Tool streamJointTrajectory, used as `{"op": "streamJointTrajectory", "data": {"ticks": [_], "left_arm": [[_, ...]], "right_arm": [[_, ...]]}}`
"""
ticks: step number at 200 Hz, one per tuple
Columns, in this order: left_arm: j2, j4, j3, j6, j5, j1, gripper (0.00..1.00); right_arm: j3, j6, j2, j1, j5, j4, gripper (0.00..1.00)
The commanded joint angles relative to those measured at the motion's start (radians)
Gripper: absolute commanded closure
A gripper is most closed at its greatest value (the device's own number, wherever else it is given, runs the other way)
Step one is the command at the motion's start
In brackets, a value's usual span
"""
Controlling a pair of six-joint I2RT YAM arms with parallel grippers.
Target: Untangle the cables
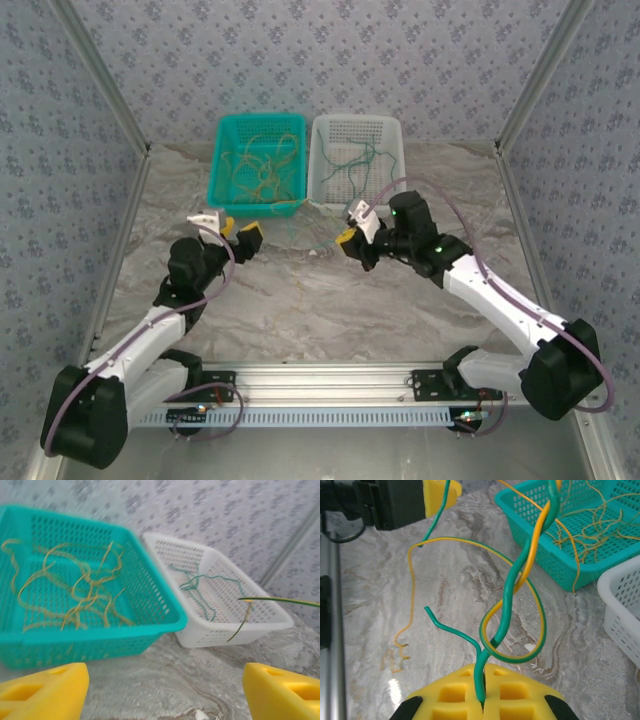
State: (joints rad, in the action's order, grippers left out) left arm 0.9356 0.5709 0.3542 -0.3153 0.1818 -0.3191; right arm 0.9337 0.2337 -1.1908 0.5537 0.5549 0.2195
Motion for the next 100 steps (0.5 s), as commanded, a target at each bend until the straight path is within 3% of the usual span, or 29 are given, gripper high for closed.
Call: {"op": "streamJointTrajectory", "data": {"ticks": [1,41,100], "left_arm": [[-0.038,0.101,0.055,0.195,0.081,-0.040,0.18],[-0.037,0.030,0.120,0.458,0.029,-0.162,0.12],[-0.006,0.096,0.165,0.625,-0.041,-0.179,0.08]], "right_arm": [[0.082,0.045,0.021,-0.046,0.169,0.122,1.00],[0.146,0.043,0.002,-0.075,0.272,0.161,1.00],[0.213,0.091,-0.054,-0.071,0.385,0.278,1.00]]}}
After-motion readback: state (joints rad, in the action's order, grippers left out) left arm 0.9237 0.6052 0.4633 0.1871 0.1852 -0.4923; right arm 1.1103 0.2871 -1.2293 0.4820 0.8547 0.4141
